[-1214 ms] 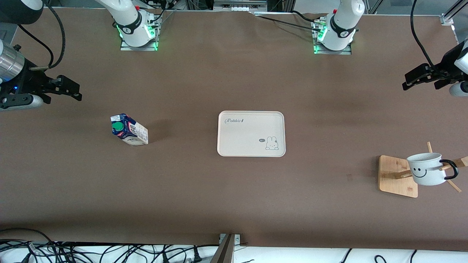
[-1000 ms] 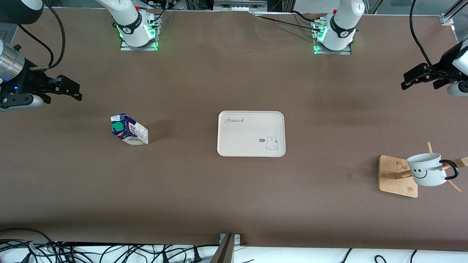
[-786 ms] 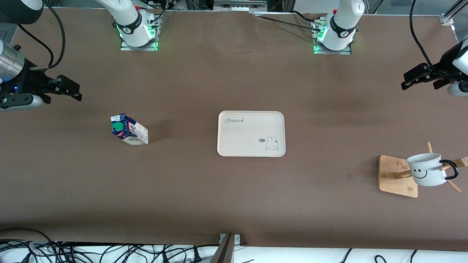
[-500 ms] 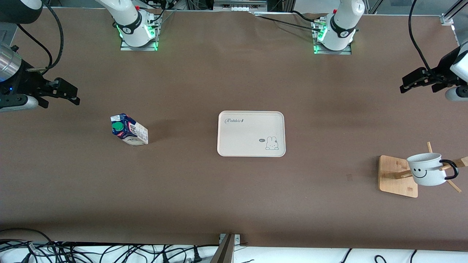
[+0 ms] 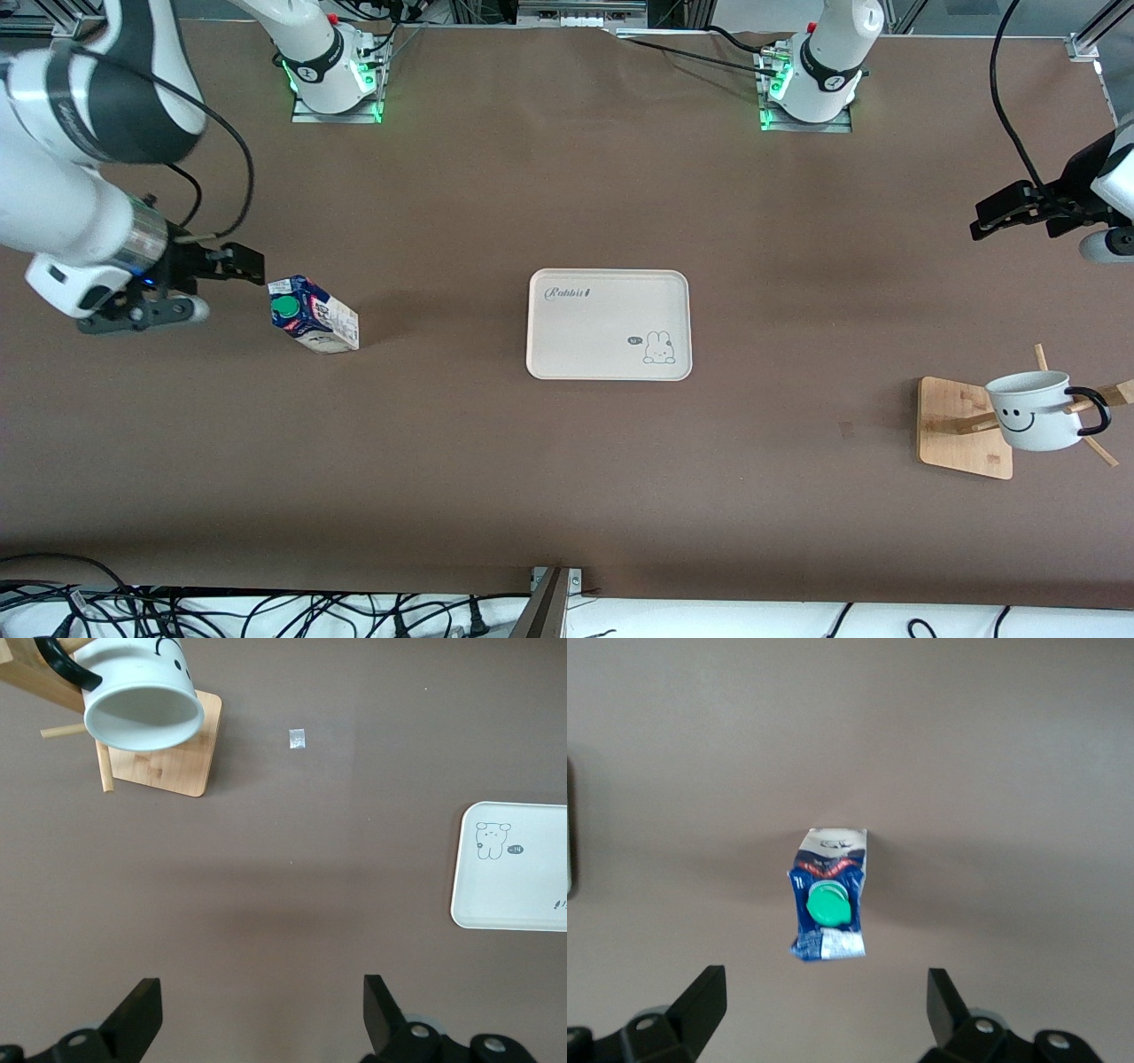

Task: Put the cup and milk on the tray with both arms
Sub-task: 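Close the right gripper on the milk carton while the left gripper reaches the mug, then carry the carton onto the tray while the left gripper lowers to the mug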

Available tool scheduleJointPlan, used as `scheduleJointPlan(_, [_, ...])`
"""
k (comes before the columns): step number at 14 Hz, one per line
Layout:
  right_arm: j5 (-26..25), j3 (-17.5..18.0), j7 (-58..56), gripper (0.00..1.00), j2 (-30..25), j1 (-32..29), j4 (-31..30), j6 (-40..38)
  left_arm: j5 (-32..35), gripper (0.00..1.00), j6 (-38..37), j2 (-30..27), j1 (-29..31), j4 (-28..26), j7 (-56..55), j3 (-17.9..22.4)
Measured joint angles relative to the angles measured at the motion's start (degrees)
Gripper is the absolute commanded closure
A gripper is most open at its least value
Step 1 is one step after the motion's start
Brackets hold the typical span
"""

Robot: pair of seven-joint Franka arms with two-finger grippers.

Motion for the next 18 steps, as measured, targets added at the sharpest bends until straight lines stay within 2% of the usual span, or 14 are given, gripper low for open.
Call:
scheduleJointPlan(6, [0.08,0.50,0.00,0.00,0.93,0.28,-10.51,11.49,-0.08,0.00,1.10,0.87,0.36,0.01,0.16,0.19])
scheduleJointPlan(10, [0.14,0.52,0.02,0.01,0.89,0.33,-16.27,18.08,-3.28,0.00,7.03,2.18,1.32,-0.10,0.16,0.58])
scheduleJointPlan(11, [0.15,0.52,0.03,0.11,0.90,0.33,-17.74,19.91,-3.61,0.00,9.55,2.65,1.39,-0.36,0.16,0.58])
scheduleJointPlan(14, [0.16,0.59,0.28,0.54,0.89,0.34,-19.88,21.93,-3.80,0.00,17.34,4.06,1.41,-1.83,0.13,0.57])
scheduleJointPlan(16, [0.19,0.99,1.30,0.58,0.82,0.33,-19.91,21.93,-3.81,0.00,21.19,4.81,1.55,-3.39,-0.06,0.69])
scheduleJointPlan(18, [0.23,2.17,2.04,0.58,0.49,0.38,-19.65,21.90,-3.85,0.00,27.97,4.77,1.63,-7.53,-0.63,1.07])
